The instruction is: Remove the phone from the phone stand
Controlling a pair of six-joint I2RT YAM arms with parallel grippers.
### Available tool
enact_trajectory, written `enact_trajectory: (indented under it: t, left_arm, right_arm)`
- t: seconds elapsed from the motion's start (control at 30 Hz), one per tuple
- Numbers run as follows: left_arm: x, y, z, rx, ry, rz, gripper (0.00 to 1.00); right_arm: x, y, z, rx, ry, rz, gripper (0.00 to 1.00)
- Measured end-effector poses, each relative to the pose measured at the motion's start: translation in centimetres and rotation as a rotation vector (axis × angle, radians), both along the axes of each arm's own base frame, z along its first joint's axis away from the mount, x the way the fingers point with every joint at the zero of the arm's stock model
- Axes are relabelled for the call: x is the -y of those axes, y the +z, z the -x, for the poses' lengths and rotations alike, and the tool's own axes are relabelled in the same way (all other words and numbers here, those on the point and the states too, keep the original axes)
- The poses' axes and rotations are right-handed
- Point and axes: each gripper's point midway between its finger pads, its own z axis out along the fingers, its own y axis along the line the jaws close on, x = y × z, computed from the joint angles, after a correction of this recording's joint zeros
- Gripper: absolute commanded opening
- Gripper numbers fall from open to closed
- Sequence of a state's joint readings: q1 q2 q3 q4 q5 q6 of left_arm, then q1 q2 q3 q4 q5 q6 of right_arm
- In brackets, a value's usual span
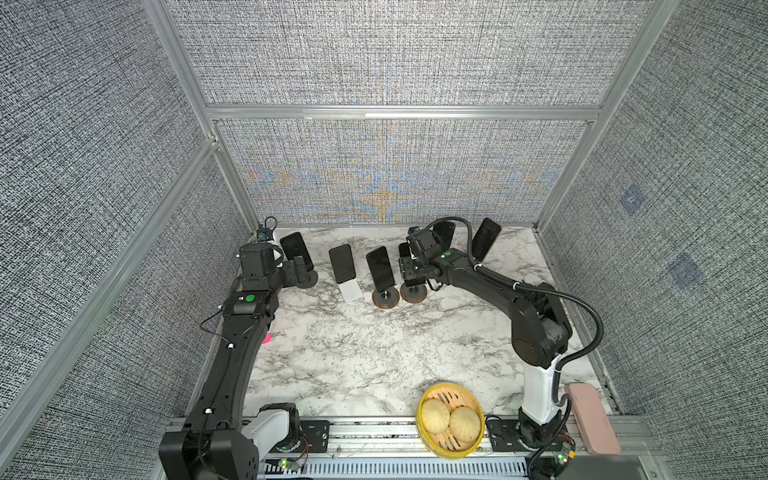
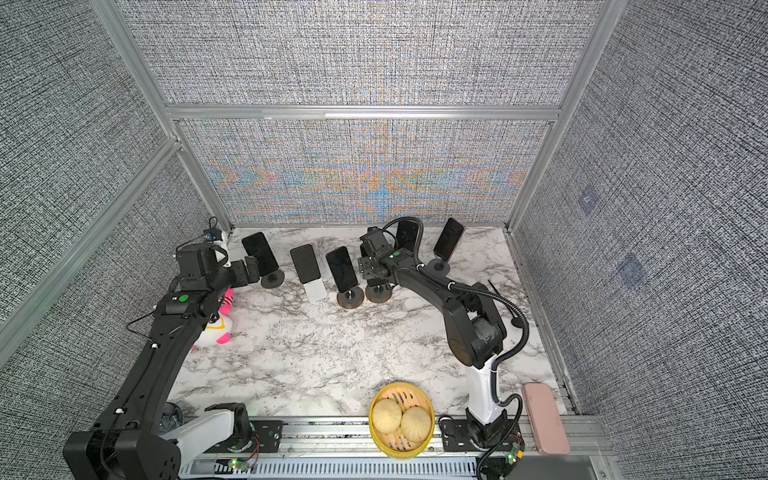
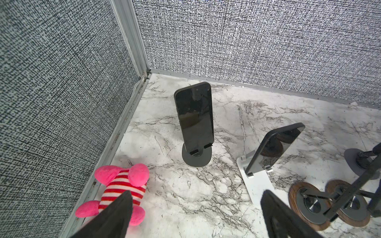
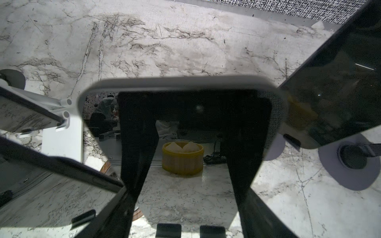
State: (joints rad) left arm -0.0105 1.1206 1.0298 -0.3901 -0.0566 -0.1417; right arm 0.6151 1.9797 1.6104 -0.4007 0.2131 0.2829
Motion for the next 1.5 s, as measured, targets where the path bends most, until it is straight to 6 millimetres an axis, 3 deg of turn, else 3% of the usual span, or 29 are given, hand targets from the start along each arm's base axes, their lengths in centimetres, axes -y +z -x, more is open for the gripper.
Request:
enact_trajectory:
  t: [0.53, 0.8, 1.0, 1.27, 1.5]
  left_arm:
    - [-0.2, -0.1, 0.0, -0.001, 0.004, 0.003, 0.98]
    - [-0.2, -0.2, 0.1, -0.003, 0.009, 0.004, 0.98]
    - [-0.2, -0.2, 0.1, -0.003, 0.009, 0.004, 0.98]
    - [-0.2, -0.2, 0.1, -0.003, 0.009, 0.004, 0.98]
    - [-0.2, -0.2, 0.1, -0.003, 0.005, 0.007, 0.97]
  right_arm:
    - [-0.2, 0.8, 0.4, 0.019, 0.024, 0.032, 0.66]
    - [-0.4, 3.0, 0.6, 0.045, 0.031, 0.0, 0.66]
    - [-0.1, 5.5, 1.8, 0.047, 0.039, -0.026, 0.65]
    - [2.1, 8.7, 4.3, 0.032, 0.025, -0.022, 0.63]
    - [6.4, 8.2, 7.4, -0.087, -0.009, 0.047, 0.62]
